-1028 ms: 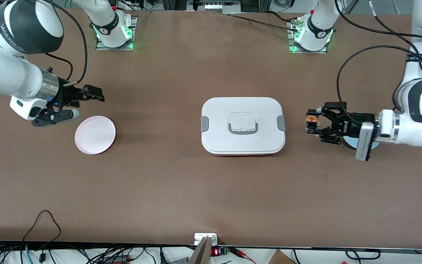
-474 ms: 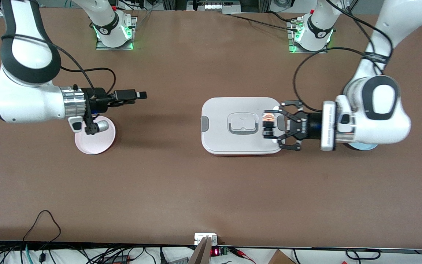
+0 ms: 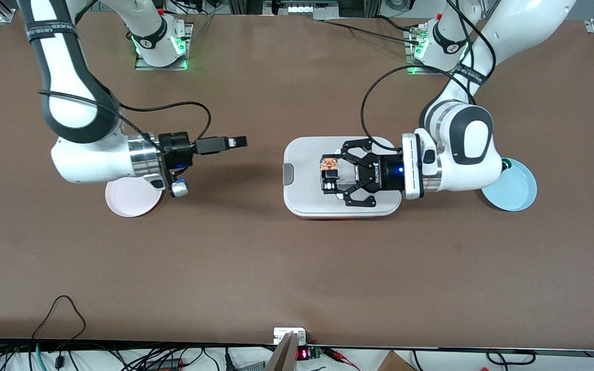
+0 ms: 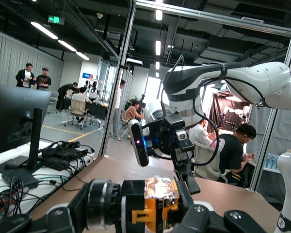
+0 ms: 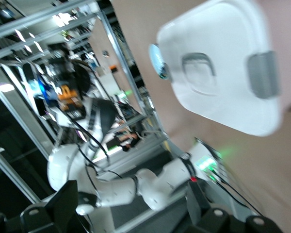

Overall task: Transfer orange switch to right arm and place
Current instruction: 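Close the right gripper on the switch held by the left gripper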

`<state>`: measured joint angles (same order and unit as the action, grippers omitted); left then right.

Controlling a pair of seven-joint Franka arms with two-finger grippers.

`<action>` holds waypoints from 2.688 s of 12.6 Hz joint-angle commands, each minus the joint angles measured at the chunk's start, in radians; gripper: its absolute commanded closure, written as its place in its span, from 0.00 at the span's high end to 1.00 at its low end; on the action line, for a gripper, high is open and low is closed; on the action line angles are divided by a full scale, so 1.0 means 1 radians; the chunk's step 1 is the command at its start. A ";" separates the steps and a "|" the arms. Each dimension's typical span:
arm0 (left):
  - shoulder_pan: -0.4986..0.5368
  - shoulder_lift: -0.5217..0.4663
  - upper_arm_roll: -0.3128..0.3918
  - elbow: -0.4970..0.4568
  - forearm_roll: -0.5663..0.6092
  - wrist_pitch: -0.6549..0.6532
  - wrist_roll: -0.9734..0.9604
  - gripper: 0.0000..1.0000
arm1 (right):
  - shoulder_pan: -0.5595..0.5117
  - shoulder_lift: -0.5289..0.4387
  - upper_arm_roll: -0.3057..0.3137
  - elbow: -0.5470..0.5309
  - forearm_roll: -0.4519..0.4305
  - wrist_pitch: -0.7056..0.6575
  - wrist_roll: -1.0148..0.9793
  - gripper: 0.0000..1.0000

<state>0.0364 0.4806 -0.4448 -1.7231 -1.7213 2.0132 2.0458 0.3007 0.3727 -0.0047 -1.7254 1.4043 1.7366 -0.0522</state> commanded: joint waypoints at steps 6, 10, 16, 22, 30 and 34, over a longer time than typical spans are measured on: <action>-0.041 -0.027 -0.028 -0.056 -0.087 0.057 0.106 0.15 | 0.187 -0.012 -0.006 0.004 0.251 0.289 -0.009 1.00; -0.041 -0.025 -0.040 -0.056 -0.106 0.071 0.106 0.15 | 0.245 -0.002 -0.006 0.023 0.292 0.385 -0.028 1.00; -0.041 -0.025 -0.041 -0.055 -0.106 0.073 0.106 0.15 | 0.253 0.015 -0.006 0.032 0.294 0.402 -0.083 0.62; -0.043 -0.025 -0.045 -0.052 -0.107 0.105 0.106 0.14 | 0.253 0.034 -0.006 0.033 0.328 0.402 -0.146 0.16; -0.043 -0.025 -0.049 -0.053 -0.107 0.104 0.102 0.39 | 0.241 0.040 -0.006 0.049 0.325 0.393 -0.146 0.00; -0.038 -0.025 -0.064 -0.055 -0.112 0.102 0.100 1.00 | 0.236 0.052 -0.008 0.079 0.325 0.388 -0.135 0.00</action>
<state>-0.0050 0.4793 -0.4944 -1.7574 -1.8029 2.1066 2.1153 0.5398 0.4009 -0.0085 -1.6874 1.7226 2.1268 -0.1819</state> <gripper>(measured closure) 0.115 0.665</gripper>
